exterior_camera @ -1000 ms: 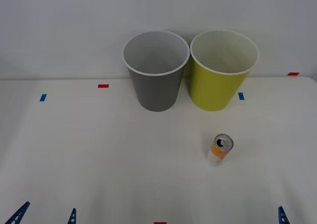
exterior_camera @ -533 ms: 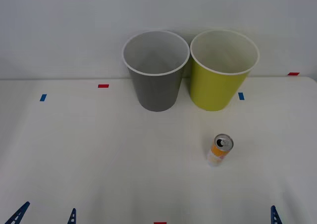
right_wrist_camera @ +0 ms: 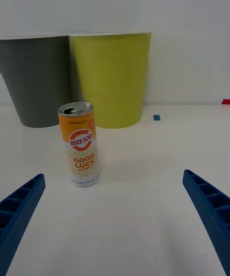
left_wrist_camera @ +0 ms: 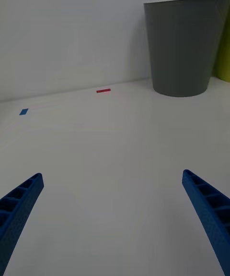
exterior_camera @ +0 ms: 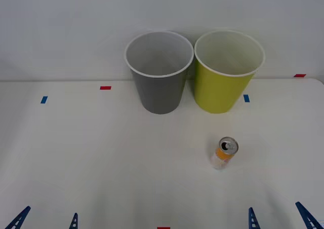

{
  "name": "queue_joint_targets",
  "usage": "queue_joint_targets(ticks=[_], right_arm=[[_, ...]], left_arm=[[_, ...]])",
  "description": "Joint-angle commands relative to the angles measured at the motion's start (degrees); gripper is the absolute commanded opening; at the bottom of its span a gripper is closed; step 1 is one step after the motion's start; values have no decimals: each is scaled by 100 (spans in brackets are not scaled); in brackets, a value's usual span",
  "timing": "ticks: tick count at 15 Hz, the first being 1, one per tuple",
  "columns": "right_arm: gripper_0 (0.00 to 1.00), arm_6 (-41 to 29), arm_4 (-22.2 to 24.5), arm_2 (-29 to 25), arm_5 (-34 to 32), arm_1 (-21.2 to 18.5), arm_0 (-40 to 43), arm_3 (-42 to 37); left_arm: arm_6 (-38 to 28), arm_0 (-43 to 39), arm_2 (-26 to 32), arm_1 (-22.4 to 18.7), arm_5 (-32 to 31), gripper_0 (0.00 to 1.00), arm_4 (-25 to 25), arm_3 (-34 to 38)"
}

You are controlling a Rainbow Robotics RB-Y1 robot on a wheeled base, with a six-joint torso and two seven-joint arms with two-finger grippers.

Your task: Put cans in the gray bin and PET bottles in the light green bin.

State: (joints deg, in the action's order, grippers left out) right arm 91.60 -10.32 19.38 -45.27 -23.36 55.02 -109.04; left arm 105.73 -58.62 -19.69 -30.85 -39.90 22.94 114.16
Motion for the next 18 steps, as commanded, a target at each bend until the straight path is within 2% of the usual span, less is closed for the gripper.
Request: queue_joint_targets(ticks=[1,4,7,13,18], right_arm=[[100,-20,-111,338,-8,-230,-404,251],[100,-37,-172,443,36,-292,-879,541],[100,-46,-225,522,440,-257,-1345,568],[100,42,-251,654,537,86,-2153,1033],[100,95,-164,522,739,235,-2769,1350]], left_arm=[[0,0,0,0,0,100,0,1],[0,0,0,0,0,100,0,1],[0,0,0,0,0,100,0,1],[0,0,0,0,0,100,0,1],[0,0,0,0,0,100,0,1]])
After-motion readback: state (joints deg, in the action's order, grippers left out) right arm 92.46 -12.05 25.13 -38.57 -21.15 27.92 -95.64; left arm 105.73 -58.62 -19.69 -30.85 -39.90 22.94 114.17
